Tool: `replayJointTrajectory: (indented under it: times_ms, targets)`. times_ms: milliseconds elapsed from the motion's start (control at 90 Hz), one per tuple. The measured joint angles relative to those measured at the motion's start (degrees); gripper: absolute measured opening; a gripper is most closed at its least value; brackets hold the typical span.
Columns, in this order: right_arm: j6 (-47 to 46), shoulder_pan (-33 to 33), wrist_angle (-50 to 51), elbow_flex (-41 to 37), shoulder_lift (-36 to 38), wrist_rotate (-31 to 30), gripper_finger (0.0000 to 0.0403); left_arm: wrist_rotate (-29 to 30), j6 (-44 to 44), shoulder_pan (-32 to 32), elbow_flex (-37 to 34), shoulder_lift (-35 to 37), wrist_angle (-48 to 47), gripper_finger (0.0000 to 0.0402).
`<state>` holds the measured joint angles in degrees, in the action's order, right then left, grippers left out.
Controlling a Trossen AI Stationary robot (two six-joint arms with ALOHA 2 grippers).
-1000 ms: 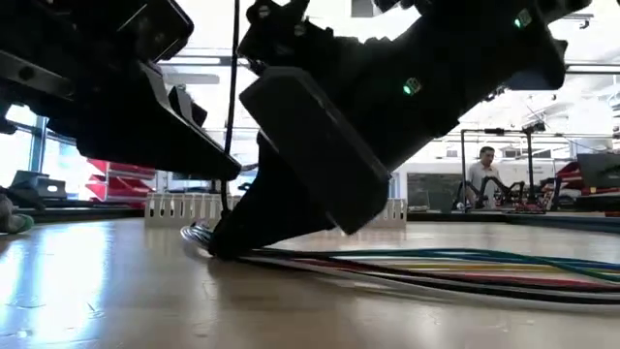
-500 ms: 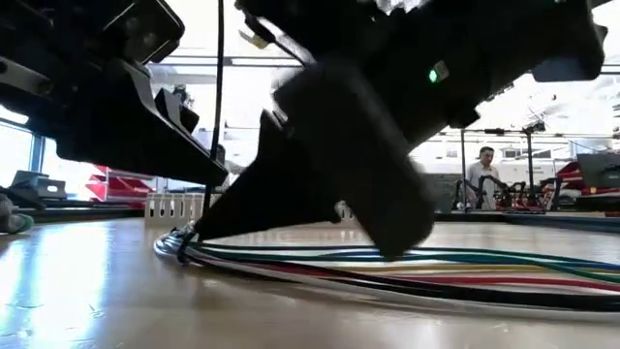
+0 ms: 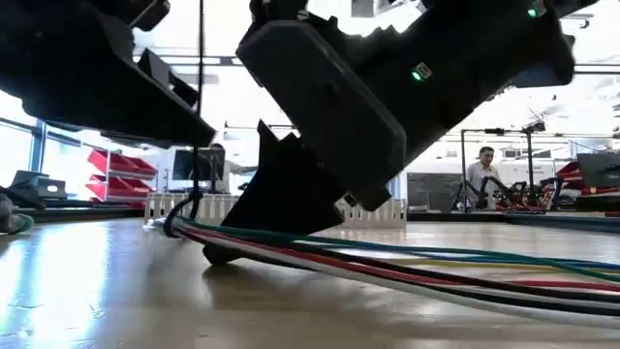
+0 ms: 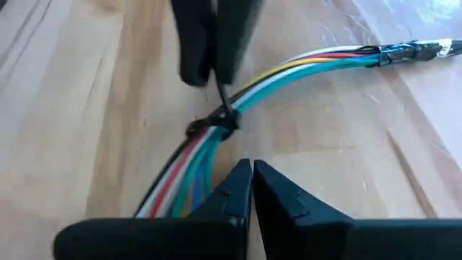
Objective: Ziptie cables
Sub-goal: Wrap the black zip tie on the cable
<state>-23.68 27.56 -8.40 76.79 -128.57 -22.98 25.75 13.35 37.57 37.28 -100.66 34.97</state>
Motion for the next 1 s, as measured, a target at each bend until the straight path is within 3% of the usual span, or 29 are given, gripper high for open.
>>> replayJointTrajectory:
  times_ms: [233, 467, 678, 878, 1000]
  targets:
    - [2.69, -0.22, -0.85, 0.0, 0.0, 1.47, 0.0099, 0.97, 0.01, 0.83, 0.0, 1.22, -3.79, 0.0]
    - [4.45, -2.78, 5.47, 0.02, 2.8, 8.45, 0.015, 1.81, -0.63, 0.57, -0.02, 1.22, -4.21, 0.0]
    - [-3.86, -4.59, -1.61, 0.02, 2.3, 14.79, 0.0166, 1.51, -1.49, -0.48, -0.02, 1.22, -3.93, 0.0]
    - [-7.53, -3.84, -7.67, 0.07, -0.76, 16.61, 0.0166, 1.61, -1.46, 0.81, 0.07, 1.54, -3.76, 0.0]
    - [-11.51, -3.74, -8.07, 0.11, -1.67, 14.49, 0.0143, 1.97, -1.47, 1.46, 0.07, 2.5, -3.94, 0.0]
